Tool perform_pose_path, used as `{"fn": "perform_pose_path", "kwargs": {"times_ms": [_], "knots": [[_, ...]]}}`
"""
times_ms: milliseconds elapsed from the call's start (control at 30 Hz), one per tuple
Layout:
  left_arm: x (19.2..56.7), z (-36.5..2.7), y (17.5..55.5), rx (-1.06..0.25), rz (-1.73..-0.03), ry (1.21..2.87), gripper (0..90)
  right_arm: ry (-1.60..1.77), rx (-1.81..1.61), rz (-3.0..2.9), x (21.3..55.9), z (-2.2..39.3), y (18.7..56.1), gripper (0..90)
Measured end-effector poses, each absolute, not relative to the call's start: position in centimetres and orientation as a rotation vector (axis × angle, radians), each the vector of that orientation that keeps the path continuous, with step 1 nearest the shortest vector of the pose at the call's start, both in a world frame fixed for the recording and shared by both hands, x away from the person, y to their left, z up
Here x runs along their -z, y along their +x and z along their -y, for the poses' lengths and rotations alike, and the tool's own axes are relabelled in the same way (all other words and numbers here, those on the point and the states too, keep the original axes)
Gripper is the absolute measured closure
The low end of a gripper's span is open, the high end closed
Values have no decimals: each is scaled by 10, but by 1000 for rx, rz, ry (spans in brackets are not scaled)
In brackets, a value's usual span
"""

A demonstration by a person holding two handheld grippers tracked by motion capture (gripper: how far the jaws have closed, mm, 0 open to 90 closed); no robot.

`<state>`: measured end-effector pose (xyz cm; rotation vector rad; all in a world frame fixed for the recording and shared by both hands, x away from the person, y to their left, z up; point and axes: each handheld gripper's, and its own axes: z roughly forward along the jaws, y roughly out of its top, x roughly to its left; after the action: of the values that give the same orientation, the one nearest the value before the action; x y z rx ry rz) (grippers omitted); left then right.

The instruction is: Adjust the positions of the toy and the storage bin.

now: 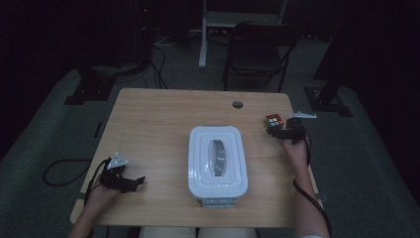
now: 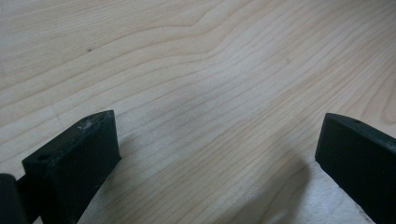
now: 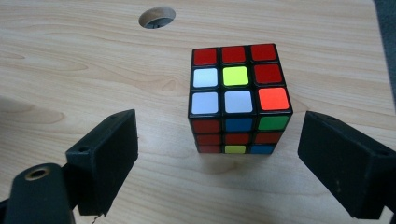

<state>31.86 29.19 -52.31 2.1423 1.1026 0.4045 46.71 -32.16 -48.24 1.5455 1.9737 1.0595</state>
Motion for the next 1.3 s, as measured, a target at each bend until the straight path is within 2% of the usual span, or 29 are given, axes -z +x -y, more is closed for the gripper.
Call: {"fn": "perform_pose_path", "kwargs": {"times_ms": [200,367,600,733,767,1300], "knots": [[524,-289,317,-436,-1063,2198,5,1574,-1018,-1985,491,321,481,121],[524,-285,316,-466,-1146,2158,5,1596,-1019,-1972,496,320,488,141],[524,-284,316,-471,-1158,2152,5,1599,-987,-1988,502,316,499,170],[524,-285,315,-468,-1153,2151,5,1611,-950,-2003,504,313,504,255],[524,-285,315,-465,-1152,2147,5,1620,-940,-1990,504,313,505,317],[524,-284,315,-468,-1146,2159,5,1560,-939,-1992,497,308,487,341]]}}
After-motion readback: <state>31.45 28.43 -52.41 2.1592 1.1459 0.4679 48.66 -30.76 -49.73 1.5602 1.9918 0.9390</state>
